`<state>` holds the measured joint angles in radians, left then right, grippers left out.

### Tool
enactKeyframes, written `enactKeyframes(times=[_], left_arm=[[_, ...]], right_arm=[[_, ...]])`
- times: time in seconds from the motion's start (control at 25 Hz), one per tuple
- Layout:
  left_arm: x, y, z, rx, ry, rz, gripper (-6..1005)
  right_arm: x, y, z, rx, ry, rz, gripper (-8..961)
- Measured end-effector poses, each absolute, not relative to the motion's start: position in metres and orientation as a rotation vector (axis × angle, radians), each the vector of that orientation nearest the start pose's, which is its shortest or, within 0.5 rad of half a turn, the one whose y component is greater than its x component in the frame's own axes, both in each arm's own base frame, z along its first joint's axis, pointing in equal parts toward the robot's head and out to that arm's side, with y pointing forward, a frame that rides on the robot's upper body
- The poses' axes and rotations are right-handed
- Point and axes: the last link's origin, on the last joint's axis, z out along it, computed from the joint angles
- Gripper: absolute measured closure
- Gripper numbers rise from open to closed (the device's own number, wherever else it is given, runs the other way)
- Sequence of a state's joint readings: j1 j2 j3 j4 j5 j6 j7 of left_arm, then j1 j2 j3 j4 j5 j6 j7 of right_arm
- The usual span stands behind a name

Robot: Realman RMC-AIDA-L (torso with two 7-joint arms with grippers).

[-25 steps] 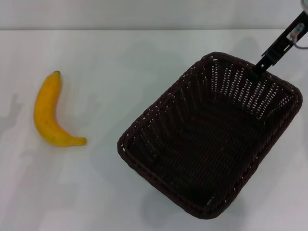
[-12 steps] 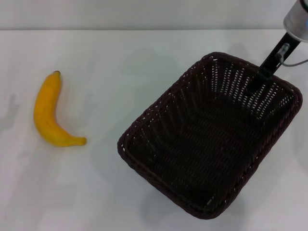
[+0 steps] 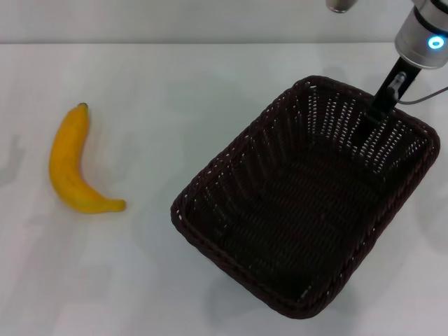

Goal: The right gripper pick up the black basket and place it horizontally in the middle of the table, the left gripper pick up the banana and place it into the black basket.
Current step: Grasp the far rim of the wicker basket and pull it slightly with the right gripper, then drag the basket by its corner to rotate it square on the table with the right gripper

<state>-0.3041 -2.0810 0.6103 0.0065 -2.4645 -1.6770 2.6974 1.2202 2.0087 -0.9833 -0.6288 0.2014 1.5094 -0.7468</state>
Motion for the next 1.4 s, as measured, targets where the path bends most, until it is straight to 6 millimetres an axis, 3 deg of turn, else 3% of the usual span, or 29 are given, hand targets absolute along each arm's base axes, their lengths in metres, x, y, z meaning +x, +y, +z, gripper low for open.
enactKeyframes(times=[0.16,0.36,0.6,0.84,1.12,1.4], left_arm=[[-0.356,0.254,0.061,-1.237,-0.444,-1.020,139],[-0.361,0.249,0.069,-1.199,-0.428,-1.001,139],[-0.362,0.249,0.077,-1.181,-0.399,-0.993,140],[-0.365,0.246,0.093,-1.161,-0.336,-0.970,140],[-0.370,0.239,0.107,-1.134,-0.278,-0.910,140],[-0.377,0.244,0.121,-1.077,-0.277,-0.871,140]], right_arm=[[0.129,0.443,0.008,-2.570,0.844,-0.794,286],[0.127,0.442,0.006,-2.565,0.873,-0.782,548],[0.120,0.442,0.005,-2.542,0.934,-0.770,747],[0.112,0.446,0.016,-2.445,1.087,-0.700,769],[0.126,0.449,0.039,-2.204,1.545,-0.464,784],[0.152,0.423,0.060,-1.984,1.798,-0.334,791]])
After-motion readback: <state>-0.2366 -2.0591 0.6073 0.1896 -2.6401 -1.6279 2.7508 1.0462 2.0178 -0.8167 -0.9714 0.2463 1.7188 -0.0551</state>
